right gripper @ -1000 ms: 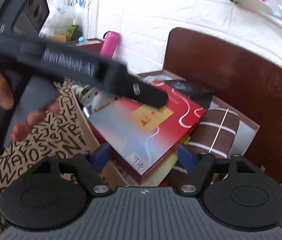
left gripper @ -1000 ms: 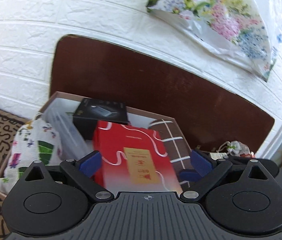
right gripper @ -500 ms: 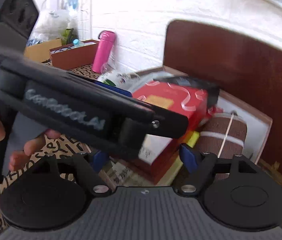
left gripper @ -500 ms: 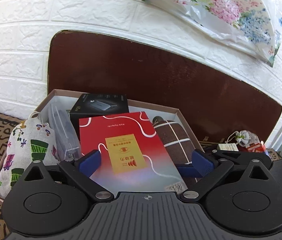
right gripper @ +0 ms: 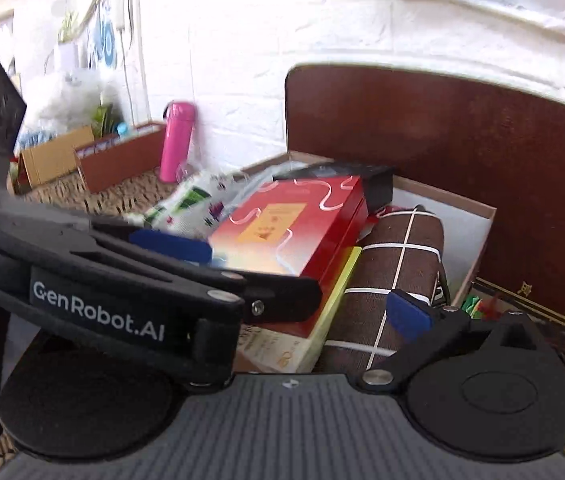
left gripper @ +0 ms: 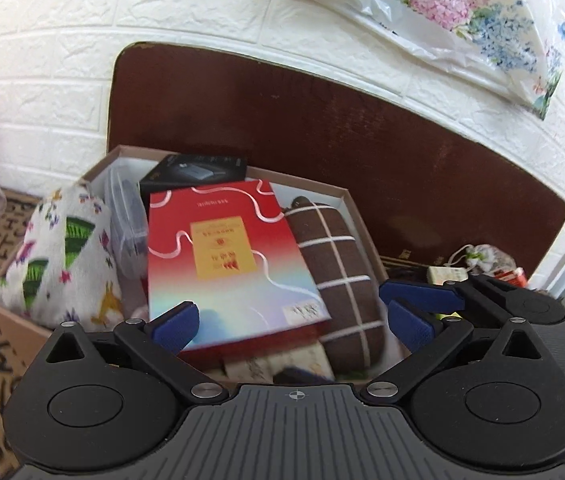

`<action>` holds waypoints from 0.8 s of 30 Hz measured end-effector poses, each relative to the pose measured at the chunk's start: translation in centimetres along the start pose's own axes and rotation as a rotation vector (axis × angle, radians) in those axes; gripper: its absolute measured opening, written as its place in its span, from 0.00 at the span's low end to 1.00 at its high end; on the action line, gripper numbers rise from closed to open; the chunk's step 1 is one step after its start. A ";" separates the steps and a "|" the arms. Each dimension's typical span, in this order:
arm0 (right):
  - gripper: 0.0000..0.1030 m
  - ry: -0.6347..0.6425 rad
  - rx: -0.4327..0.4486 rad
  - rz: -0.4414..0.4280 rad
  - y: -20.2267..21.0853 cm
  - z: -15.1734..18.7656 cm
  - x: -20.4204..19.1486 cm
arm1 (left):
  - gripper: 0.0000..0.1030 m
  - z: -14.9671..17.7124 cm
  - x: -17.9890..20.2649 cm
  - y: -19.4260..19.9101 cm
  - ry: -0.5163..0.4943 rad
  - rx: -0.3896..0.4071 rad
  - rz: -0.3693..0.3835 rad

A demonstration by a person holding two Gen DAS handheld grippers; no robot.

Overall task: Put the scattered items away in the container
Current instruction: 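Open both grippers and withdraw them from the cardboard box, then move both grippers toward the yellow-green medicine box on the table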

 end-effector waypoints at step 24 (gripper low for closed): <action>1.00 -0.029 0.148 0.323 15.0 7.2 6.8 | 1.00 6.2 16.4 -0.5 -0.132 0.010 0.265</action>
Point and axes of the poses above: each gripper's, at about its wrist camera, not at the fingertips, and y roughly against the way its jaws point, x to its right, z to its underside, the point moved 6 cm from there along -y, roughly the way its jaws point, and after that the axes turned 1 degree about z, right-handed, at the moved point
